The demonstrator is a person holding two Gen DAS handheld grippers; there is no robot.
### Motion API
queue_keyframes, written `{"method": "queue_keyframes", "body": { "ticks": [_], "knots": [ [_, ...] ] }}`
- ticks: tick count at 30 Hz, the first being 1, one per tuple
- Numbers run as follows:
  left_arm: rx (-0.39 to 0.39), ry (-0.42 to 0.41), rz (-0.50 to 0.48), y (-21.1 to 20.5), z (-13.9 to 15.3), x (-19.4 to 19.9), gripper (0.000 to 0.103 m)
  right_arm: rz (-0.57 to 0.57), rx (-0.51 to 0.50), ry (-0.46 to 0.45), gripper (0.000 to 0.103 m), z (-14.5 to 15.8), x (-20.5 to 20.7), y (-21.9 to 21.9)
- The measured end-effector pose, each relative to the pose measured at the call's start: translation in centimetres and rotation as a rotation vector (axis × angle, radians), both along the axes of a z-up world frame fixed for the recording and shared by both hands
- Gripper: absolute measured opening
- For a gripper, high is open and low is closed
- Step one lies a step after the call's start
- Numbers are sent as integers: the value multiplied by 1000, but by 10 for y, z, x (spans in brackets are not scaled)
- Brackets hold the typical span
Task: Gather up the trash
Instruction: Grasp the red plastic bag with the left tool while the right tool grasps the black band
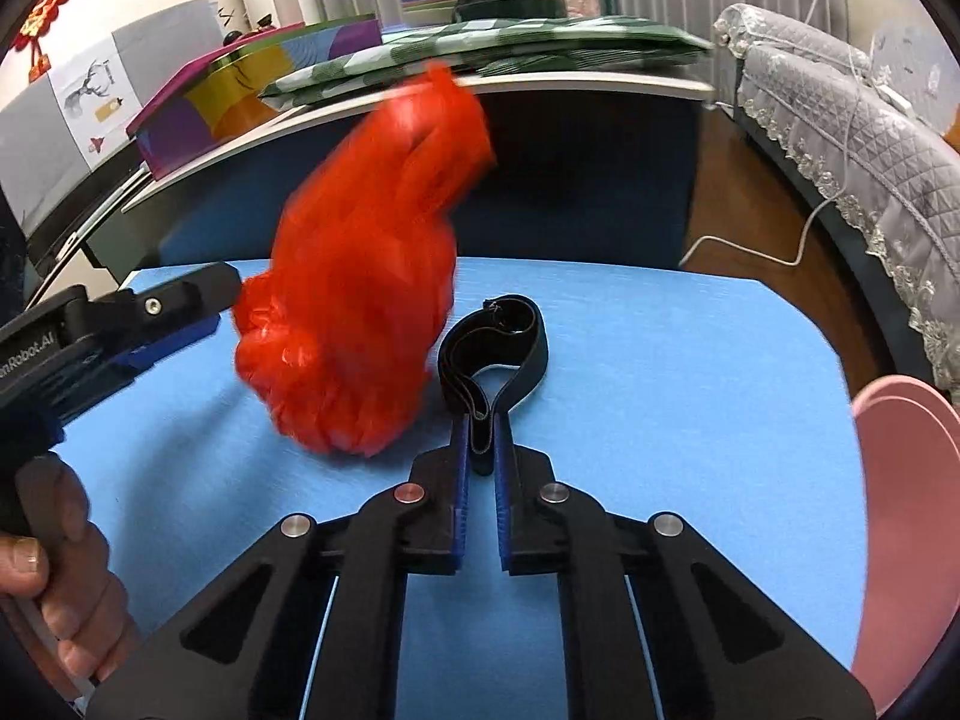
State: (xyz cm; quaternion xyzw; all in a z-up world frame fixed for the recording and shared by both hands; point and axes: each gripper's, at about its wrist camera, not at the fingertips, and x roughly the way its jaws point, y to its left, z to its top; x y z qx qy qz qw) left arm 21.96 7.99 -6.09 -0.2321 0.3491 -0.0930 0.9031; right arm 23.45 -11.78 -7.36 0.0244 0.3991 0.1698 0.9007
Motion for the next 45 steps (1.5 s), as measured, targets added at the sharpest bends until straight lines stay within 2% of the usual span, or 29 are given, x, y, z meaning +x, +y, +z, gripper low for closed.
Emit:
{"method": "queue_keyframes", "body": {
  "ticks": [3,6,9,18,24,27,30,34,36,39,45],
  "knots": [
    [-12,48,-11,-6,-11,4,53,-14,-3,6,8,-1,-3,-8],
    [-5,55,-18,-11,-12,4,53,-35,-4,15,8,-2,-6,-17],
    [-22,46,-36,-20,-10,1,53,-54,-7,21,8,-1,-9,-22],
    [15,16,-86,-57,-4,-2,53,-209,7,36,8,0,-20,-58],
    [29,2,-94,-72,1,2,54,-259,10,38,8,4,-32,-80],
    [72,-4,-98,-82,4,7,54,-271,10,40,8,6,-41,-89],
    [152,2,-96,-93,7,12,54,-272,8,37,8,8,-45,-97],
    [187,-1,-97,-99,12,11,53,-269,8,23,8,15,-53,-103],
    [225,2,-100,-102,13,9,29,-266,8,15,8,18,-56,-105],
    [227,4,-112,-102,17,5,21,-264,9,-4,8,27,-64,-108],
    [269,-23,-100,-101,33,-20,12,-258,18,-46,8,49,-84,-111]
  ]
}}
